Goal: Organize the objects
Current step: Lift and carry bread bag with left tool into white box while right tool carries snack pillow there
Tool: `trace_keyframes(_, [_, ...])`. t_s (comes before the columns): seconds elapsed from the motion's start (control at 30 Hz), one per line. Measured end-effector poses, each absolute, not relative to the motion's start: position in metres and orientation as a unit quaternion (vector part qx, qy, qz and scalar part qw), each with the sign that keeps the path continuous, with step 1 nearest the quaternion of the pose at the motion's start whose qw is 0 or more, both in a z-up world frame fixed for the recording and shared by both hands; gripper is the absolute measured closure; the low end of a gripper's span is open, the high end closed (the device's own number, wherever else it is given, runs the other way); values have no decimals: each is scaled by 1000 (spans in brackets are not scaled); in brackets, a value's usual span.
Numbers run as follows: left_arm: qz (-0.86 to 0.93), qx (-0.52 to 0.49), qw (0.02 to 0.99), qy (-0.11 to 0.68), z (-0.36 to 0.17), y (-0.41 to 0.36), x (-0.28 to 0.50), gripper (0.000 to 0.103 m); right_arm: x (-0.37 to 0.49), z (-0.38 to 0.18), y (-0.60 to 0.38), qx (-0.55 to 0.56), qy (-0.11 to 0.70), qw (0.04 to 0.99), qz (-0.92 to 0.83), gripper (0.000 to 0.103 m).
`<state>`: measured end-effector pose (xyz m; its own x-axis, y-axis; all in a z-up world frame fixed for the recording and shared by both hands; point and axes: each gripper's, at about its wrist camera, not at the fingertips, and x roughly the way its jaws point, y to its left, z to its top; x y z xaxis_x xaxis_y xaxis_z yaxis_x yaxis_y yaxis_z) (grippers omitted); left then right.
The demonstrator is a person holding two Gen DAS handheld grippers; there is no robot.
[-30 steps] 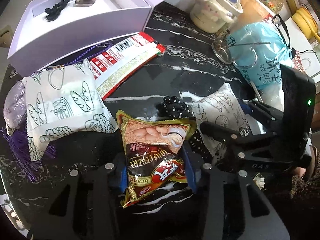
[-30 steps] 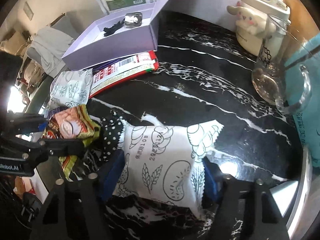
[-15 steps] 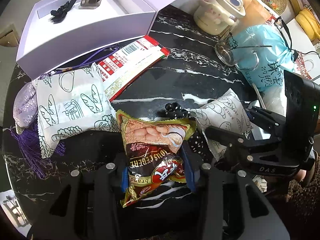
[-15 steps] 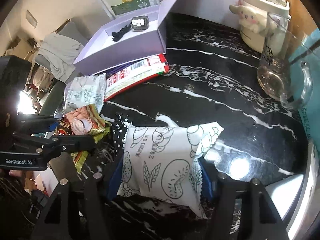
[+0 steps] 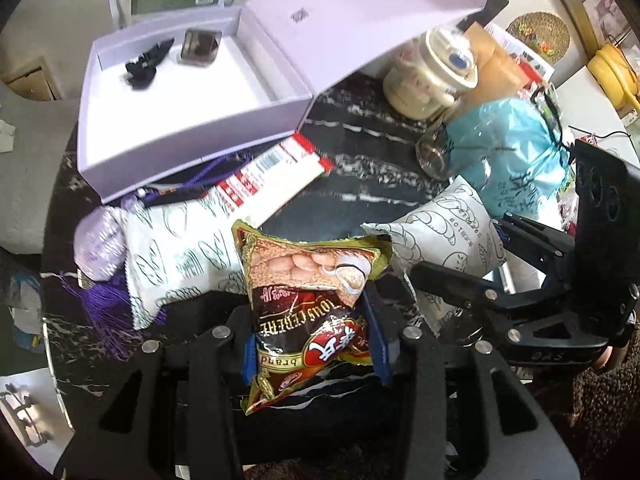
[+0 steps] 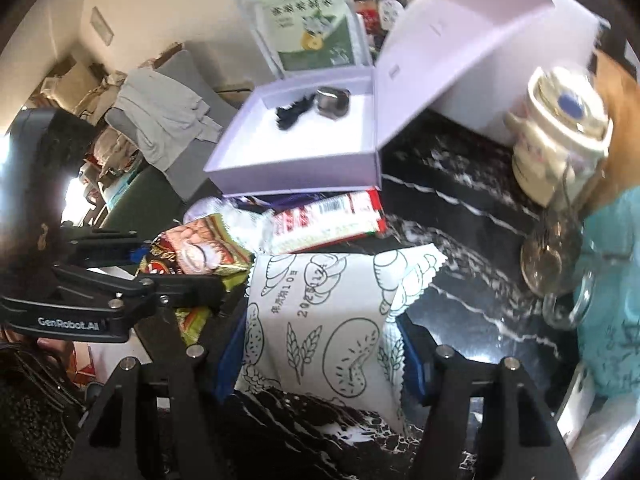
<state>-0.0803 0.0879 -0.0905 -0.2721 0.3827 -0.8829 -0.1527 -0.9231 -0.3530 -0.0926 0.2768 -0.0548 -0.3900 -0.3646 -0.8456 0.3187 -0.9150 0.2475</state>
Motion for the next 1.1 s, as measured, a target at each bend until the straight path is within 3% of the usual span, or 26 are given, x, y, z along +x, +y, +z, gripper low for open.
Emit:
trace_keyframes(0.63, [822,-545,140,-83,-17,52,-103,62,-126,-1,251,495,-37,220,-840,37])
trace_keyframes(1.1, [838,-523,137,-75,5,16,-141,62,-171,13,221,479,-11,216,-851,37])
